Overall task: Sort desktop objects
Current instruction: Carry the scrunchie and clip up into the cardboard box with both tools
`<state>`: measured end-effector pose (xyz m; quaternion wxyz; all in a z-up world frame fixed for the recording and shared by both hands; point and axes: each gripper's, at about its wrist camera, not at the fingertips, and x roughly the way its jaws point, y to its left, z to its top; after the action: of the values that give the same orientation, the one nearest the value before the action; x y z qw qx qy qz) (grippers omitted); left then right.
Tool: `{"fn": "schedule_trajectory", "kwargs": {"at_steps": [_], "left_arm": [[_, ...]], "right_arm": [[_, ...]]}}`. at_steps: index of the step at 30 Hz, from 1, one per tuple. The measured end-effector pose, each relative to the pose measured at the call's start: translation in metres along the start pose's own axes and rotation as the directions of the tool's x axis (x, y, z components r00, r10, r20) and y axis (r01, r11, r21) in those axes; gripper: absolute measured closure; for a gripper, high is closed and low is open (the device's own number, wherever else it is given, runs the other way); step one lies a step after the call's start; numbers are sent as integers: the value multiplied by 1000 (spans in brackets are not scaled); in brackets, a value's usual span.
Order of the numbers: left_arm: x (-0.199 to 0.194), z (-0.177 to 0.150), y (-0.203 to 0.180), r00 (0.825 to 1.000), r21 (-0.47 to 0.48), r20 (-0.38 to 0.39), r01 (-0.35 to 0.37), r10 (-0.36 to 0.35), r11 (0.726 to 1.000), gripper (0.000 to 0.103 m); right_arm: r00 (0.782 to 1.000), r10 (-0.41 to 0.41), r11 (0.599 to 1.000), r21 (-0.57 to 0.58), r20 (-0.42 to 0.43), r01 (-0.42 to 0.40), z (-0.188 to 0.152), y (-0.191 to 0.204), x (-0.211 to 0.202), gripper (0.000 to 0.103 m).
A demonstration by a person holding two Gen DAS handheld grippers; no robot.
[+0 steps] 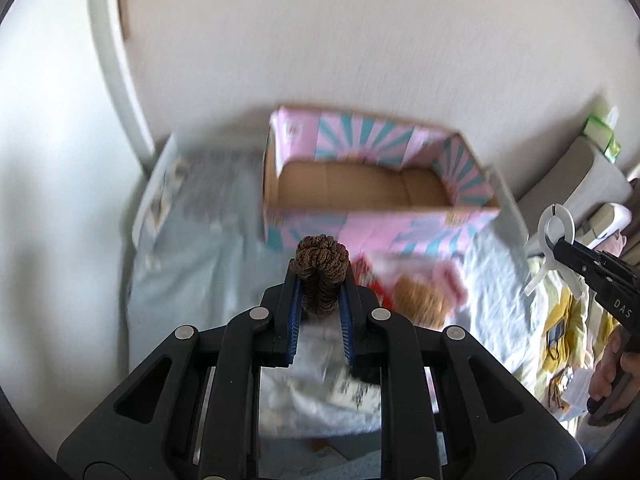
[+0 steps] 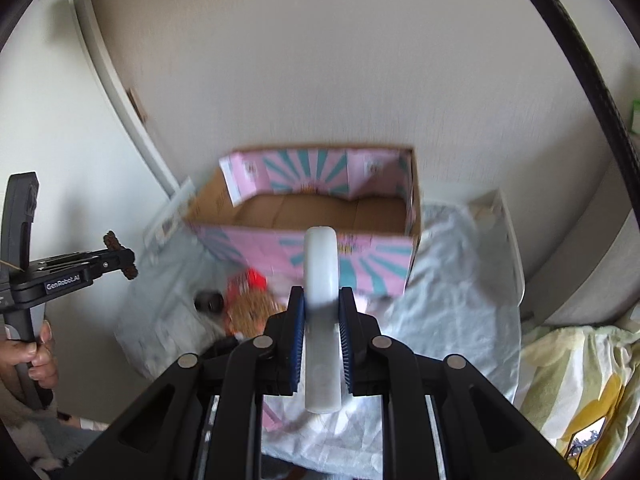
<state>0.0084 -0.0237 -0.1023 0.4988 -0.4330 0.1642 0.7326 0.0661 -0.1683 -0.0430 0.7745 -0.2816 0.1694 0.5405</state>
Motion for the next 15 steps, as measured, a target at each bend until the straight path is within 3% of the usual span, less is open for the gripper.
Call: {"fn": "schedule_trajectory", "kwargs": {"at_steps": [6,10,15], "left_arm": [[2,54,-15,996,98,85,-11,3,995,88],[20,86,-29,995,166,103,-30,13,986,88],[51,123,-42,996,215,89,-2,-18,977,88]], "right_arm": [[998,-16,999,-41,65,19,47,7,-4,88],[997,-5,999,-46,71,8,77,9,16,88],[998,-40,999,-14,40,41,110,1,55,88]]}}
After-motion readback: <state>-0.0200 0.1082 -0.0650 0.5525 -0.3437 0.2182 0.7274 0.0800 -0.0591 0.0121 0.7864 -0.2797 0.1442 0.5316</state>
